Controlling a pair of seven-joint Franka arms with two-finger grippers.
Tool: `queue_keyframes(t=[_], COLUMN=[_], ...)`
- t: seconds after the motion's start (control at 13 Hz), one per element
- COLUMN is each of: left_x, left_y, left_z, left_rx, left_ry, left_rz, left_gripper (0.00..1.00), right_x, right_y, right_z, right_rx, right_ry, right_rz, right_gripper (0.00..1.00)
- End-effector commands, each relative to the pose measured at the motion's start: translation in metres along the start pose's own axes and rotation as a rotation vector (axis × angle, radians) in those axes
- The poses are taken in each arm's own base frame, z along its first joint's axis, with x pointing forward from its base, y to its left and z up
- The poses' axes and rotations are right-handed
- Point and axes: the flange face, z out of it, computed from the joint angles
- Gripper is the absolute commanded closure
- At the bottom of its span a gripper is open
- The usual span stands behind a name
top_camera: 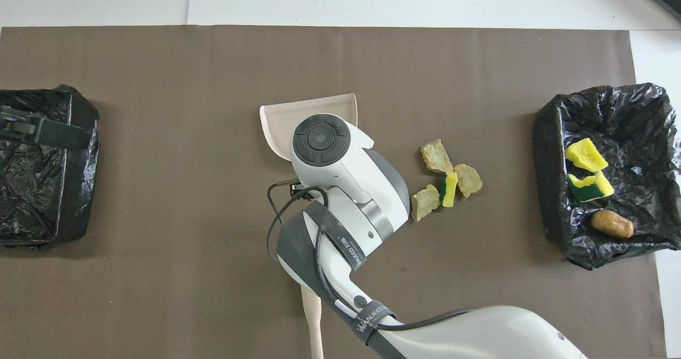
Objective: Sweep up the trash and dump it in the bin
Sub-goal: 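Release the dustpan and withdraw the right gripper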
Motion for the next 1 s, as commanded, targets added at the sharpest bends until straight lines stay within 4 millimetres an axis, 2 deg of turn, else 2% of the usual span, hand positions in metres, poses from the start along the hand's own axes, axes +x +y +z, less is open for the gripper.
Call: queue_keyframes(t=[0.0, 0.08, 0.23, 0.31, 0.46, 0.62, 0.69, 0.77, 0.85, 0.92], left_x=[0.007, 0.013, 0.029, 0.035, 0.045, 0.048, 0.047, 0.049, 0.05, 0.049], left_y=[0.006, 0.015, 0.046, 0.056, 0.083, 0.109, 0.118, 0.134, 0.159, 0.174], left_z=[0.003, 0.008, 0.033, 0.046, 0.072, 0.098, 0.105, 0.121, 0.138, 0.154], left_rx=[0.016, 0.016, 0.01, 0.007, -0.001, -0.007, -0.01, -0.014, -0.019, -0.024], left_ry=[0.035, 0.05, 0.062, 0.053, 0.045, 0.067, 0.071, 0.053, 0.042, 0.045], left_rz=[0.024, 0.042, 0.091, 0.1, 0.111, 0.09, 0.078, 0.069, 0.066, 0.043], left_gripper=[0.0, 0.0, 0.0, 0.0, 0.0, 0.0, 0.0, 0.0, 0.0, 0.0], right_x=[-0.038, -0.056, -0.094, -0.12, -0.155, -0.196, -0.212, -0.221, -0.231, -0.243], right_y=[0.017, 0.022, 0.024, 0.016, 0.015, 0.004, -0.007, -0.016, -0.024, -0.032], right_z=[-0.033, -0.042, -0.042, -0.032, -0.012, 0.017, 0.028, 0.037, 0.044, 0.048], right_rx=[0.02, 0.028, 0.012, 0.019, 0.081, 0.121, 0.115, 0.101, 0.088, 0.081], right_ry=[-0.035, -0.075, -0.151, -0.176, -0.194, -0.169, -0.176, -0.188, -0.198, -0.207], right_rz=[-0.01, -0.035, -0.059, -0.073, -0.059, -0.069, -0.084, -0.088, -0.105, -0.116], right_gripper=[0.0, 0.0, 0.0, 0.0, 0.0, 0.0, 0.0, 0.0, 0.0, 0.0])
